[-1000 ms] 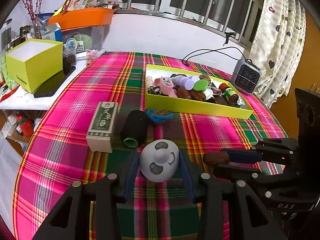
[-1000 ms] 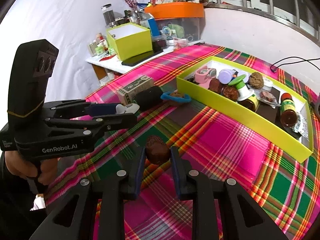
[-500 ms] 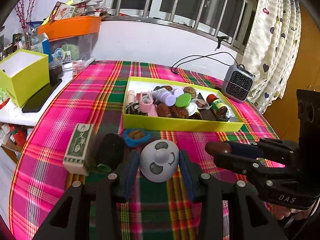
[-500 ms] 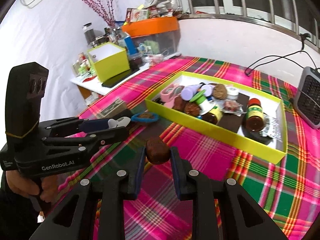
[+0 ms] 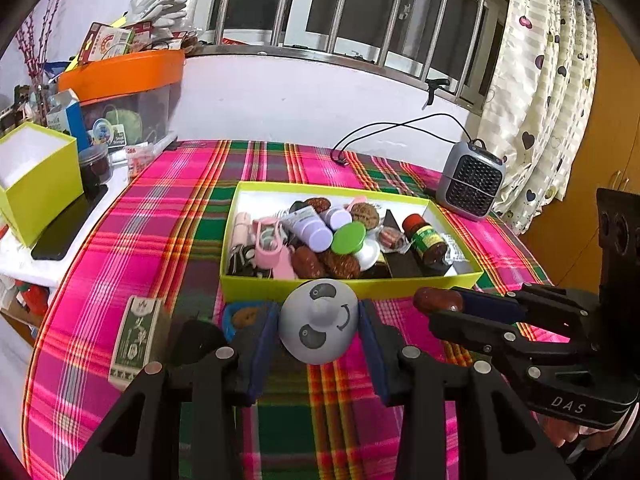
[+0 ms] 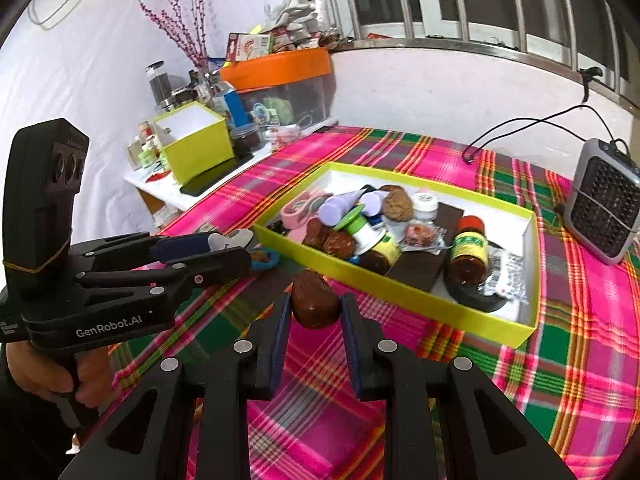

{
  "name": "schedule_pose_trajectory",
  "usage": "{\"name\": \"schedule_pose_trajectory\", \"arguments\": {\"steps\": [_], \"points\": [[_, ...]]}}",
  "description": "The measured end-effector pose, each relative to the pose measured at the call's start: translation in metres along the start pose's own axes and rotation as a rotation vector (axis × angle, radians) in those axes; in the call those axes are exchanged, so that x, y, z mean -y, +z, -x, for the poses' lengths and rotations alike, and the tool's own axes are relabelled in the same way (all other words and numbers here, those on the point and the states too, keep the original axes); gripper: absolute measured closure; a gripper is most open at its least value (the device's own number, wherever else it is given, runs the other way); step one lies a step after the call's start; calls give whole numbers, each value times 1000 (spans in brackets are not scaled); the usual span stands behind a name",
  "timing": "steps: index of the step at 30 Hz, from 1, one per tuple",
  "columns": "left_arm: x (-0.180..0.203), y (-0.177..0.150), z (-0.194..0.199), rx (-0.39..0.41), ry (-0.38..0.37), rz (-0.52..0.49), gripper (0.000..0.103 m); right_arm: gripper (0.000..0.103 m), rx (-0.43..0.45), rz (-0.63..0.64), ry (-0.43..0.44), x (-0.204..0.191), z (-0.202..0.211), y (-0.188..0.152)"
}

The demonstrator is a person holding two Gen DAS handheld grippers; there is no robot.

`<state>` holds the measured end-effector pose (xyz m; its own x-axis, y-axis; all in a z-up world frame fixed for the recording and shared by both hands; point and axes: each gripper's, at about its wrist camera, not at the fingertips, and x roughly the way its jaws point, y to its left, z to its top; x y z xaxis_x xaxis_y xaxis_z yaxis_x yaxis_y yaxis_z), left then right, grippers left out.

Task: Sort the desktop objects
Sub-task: 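Lift the panda-face object with the left gripper while the right lifts the brown lump toward the box, then lower the panda-face object into the box with the left gripper while the right lowers the lump in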

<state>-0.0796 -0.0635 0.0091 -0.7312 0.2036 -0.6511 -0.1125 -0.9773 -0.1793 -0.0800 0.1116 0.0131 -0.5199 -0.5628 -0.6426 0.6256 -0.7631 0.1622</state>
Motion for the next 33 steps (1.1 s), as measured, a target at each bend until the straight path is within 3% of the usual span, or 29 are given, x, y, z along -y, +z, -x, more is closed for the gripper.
{"name": "schedule_pose_trajectory", "arguments": {"steps": [33], "points": [[7, 32, -29, 15, -22, -4, 62, 77, 21, -23, -49, 26, -14, 21]]}}
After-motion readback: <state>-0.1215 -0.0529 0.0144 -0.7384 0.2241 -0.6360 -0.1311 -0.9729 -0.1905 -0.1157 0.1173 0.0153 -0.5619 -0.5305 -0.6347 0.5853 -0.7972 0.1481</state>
